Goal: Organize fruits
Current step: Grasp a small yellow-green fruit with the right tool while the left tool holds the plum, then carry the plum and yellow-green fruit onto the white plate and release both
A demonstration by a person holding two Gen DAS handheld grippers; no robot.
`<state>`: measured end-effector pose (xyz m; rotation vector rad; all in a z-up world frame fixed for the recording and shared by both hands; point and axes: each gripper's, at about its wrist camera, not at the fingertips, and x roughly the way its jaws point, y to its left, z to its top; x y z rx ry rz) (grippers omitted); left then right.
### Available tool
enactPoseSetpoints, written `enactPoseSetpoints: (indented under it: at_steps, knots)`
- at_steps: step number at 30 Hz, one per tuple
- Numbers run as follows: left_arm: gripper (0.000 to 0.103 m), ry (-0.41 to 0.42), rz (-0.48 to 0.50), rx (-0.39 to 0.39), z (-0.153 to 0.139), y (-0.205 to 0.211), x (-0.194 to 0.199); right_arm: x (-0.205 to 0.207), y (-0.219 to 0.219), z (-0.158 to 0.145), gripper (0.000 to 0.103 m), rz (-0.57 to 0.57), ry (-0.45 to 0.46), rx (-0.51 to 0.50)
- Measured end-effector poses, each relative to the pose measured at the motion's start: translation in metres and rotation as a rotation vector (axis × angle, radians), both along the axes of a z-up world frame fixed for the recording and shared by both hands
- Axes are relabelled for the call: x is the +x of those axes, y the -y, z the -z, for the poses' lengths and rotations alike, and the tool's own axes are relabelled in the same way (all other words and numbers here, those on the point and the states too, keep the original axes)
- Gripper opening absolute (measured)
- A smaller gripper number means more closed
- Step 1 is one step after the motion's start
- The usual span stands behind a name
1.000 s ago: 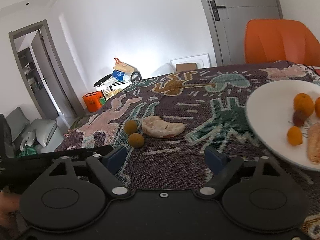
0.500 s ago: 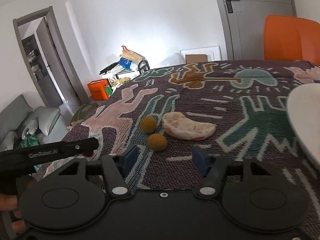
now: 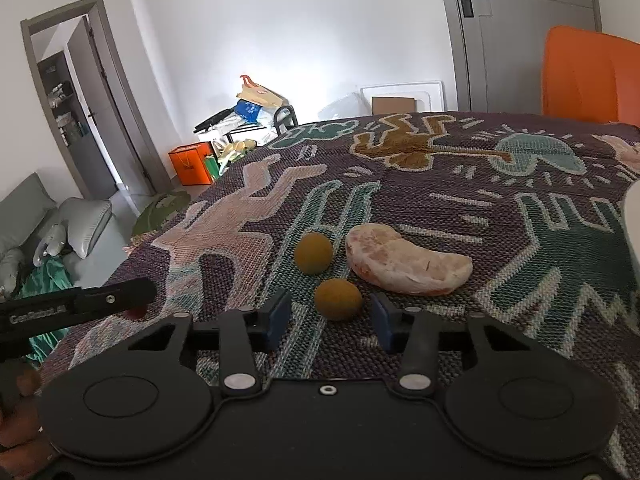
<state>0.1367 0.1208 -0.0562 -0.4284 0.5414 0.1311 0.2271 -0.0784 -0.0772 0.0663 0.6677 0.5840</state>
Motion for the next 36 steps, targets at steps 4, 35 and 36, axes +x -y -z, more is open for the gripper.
enactPoseSetpoints:
  at_steps: [4,35,36]
  knots:
    - [0.021,0.002,0.002,0.002,-0.002,0.0,0.0,0.002,-0.001,0.001,0.025,0.018,0.004,-0.008]
    - [0.021,0.059,0.223,0.06,-0.029,0.12,0.02,-0.035,0.135,-0.025,0.025,0.221,0.09,0.105]
    - [0.021,0.059,0.23,0.062,-0.029,0.124,0.021,-0.037,0.139,-0.025,0.025,0.229,0.092,0.107]
